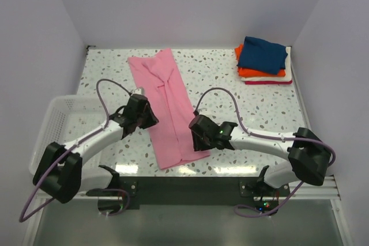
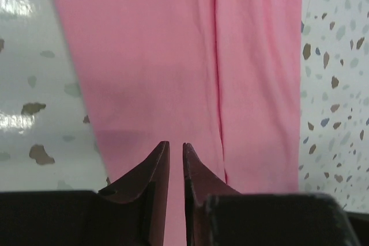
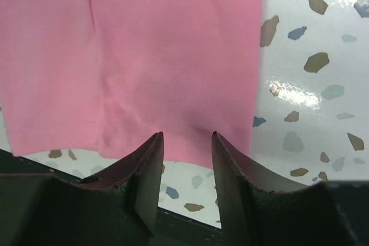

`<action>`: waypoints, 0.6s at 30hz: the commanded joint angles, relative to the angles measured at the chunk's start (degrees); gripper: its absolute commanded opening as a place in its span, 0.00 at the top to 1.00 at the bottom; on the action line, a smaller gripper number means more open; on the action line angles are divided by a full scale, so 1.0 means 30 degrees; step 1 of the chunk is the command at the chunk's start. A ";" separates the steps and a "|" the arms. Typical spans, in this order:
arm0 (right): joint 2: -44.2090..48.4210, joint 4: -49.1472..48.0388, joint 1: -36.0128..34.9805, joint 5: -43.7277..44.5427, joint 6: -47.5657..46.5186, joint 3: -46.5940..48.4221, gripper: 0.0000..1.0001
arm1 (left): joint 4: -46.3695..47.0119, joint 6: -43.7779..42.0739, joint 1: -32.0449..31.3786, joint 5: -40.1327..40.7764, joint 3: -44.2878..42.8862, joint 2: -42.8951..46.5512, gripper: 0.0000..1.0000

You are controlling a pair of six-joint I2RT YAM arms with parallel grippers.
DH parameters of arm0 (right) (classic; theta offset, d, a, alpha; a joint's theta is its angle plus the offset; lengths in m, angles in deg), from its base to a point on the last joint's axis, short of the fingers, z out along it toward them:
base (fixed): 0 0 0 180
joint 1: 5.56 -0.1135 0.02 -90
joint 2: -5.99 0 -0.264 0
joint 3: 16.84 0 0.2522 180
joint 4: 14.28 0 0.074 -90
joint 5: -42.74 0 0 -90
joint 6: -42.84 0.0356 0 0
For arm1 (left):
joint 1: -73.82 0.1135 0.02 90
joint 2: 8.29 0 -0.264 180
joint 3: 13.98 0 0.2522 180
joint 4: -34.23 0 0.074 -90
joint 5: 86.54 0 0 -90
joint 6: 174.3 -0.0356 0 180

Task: Fold and stack the t-shirts
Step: Fold the tshirt

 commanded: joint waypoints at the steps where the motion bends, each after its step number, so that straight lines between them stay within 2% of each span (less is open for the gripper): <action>1: 0.0256 -0.0272 0.0024 0.0011 -0.0415 -0.0837 0.57 | -0.0689 0.1174 -0.1129 0.1129 0.1357 0.2258 0.81; 4: -0.0037 -0.0214 0.0024 0.0069 -0.0386 -0.1162 0.59 | -0.0925 0.1614 -0.3087 0.1012 0.2357 0.3314 0.87; 10: 0.0168 0.0225 0.0053 0.0830 -0.0356 -0.1836 0.59 | -0.2447 0.2582 -0.6195 0.1363 0.2477 0.3082 0.87; 18: 0.0283 0.0635 0.0024 0.0714 -0.0298 -0.2276 0.61 | -0.3094 0.3052 -0.8601 0.0866 0.2742 0.2351 0.89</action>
